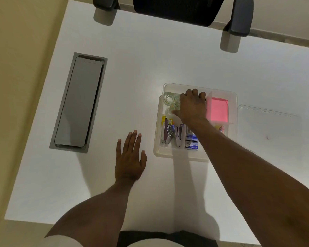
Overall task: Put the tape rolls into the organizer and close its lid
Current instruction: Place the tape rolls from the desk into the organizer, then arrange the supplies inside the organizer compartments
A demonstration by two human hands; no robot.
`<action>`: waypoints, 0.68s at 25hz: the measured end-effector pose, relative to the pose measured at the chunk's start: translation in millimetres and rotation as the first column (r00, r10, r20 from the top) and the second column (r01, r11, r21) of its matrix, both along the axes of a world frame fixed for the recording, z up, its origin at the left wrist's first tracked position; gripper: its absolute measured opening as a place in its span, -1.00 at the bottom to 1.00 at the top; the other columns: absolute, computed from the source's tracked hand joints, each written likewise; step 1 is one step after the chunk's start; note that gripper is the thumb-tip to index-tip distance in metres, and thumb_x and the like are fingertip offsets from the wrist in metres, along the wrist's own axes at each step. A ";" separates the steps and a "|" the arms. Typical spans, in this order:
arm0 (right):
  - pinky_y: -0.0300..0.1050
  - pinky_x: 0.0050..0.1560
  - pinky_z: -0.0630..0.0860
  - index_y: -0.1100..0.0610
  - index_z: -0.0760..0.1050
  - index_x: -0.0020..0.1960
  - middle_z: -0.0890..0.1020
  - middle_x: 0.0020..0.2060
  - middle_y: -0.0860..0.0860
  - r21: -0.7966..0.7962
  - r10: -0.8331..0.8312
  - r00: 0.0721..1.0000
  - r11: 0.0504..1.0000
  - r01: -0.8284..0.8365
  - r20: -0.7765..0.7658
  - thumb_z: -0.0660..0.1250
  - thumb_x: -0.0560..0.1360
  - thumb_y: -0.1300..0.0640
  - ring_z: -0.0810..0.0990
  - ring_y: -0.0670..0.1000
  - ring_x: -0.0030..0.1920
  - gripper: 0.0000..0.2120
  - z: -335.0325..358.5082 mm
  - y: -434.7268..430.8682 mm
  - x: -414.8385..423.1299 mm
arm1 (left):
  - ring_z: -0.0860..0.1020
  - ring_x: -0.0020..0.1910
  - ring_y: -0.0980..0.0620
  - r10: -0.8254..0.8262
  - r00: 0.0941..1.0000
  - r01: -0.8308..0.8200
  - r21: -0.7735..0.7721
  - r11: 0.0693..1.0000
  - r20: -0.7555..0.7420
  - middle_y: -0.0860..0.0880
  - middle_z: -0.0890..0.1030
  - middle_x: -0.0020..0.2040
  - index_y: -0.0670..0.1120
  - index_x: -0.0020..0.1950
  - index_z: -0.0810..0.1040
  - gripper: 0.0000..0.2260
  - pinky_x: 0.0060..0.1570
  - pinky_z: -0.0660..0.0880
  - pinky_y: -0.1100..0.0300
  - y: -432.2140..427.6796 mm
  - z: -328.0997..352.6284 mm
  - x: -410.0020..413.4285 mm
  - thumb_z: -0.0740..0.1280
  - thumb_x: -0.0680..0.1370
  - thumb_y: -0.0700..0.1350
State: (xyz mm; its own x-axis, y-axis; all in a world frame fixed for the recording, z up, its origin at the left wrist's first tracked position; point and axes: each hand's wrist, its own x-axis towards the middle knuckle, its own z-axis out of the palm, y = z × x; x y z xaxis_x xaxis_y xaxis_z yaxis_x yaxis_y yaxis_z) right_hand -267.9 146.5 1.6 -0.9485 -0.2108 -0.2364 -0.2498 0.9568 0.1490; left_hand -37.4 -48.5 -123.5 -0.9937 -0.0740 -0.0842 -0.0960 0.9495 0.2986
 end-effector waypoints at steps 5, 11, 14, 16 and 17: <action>0.12 0.20 0.34 0.14 0.57 0.14 0.60 0.07 0.11 -0.048 0.002 0.999 0.999 -0.005 -0.049 0.39 0.49 -0.18 0.49 0.17 0.16 -0.57 2.5 -0.3 2.2 | 0.04 0.74 0.03 0.001 1.000 -0.001 0.006 1.000 0.002 0.02 0.08 0.75 0.03 0.73 0.05 -0.40 0.70 0.01 -0.20 -0.1 0.2 -1.7 0.02 0.70 0.15; 0.10 0.17 0.38 0.11 0.59 0.05 0.64 -0.02 0.06 -0.175 -0.021 0.990 0.985 -0.004 -0.143 0.34 0.53 0.04 0.53 0.14 0.09 -0.82 6.1 7.3 27.3 | 0.02 0.74 0.04 0.001 1.000 -0.001 0.008 1.000 0.011 0.03 0.06 0.75 0.04 0.73 0.04 -0.40 0.70 -0.02 -0.19 -3.5 1.9 -3.6 0.02 0.70 0.16; 0.09 0.17 0.38 0.09 0.59 0.03 0.64 -0.02 0.05 -0.214 -0.027 0.983 0.977 -0.014 -0.183 0.34 0.53 0.06 0.54 0.12 0.09 -0.86 5.9 16.5 52.2 | 0.02 0.74 0.04 0.000 1.000 0.000 0.020 1.000 0.019 0.02 0.08 0.75 0.04 0.73 0.04 -0.40 0.70 -0.02 -0.19 -5.0 3.4 -1.3 0.00 0.70 0.16; 0.07 0.15 0.38 0.09 0.59 0.03 0.65 -0.02 0.05 -0.235 -0.035 0.984 0.972 -0.007 -0.176 0.34 0.54 0.06 0.55 0.11 0.09 -0.86 5.8 26.2 70.9 | 0.03 0.74 0.04 0.007 1.000 -0.008 0.031 0.999 0.030 0.01 0.09 0.75 0.03 0.73 0.06 -0.40 0.70 -0.01 -0.20 -5.3 5.7 4.3 0.01 0.70 0.15; 0.06 0.14 0.38 0.09 0.59 0.05 0.65 -0.01 0.04 -0.228 -0.033 0.985 0.974 -0.006 -0.171 0.33 0.55 0.05 0.55 0.10 0.08 -0.85 6.6 32.6 78.1 | 0.04 0.74 0.04 0.011 0.999 -0.013 0.035 0.999 0.031 0.00 0.11 0.74 0.02 0.73 0.08 -0.41 0.70 0.00 -0.20 -4.3 7.5 7.3 0.01 0.69 0.14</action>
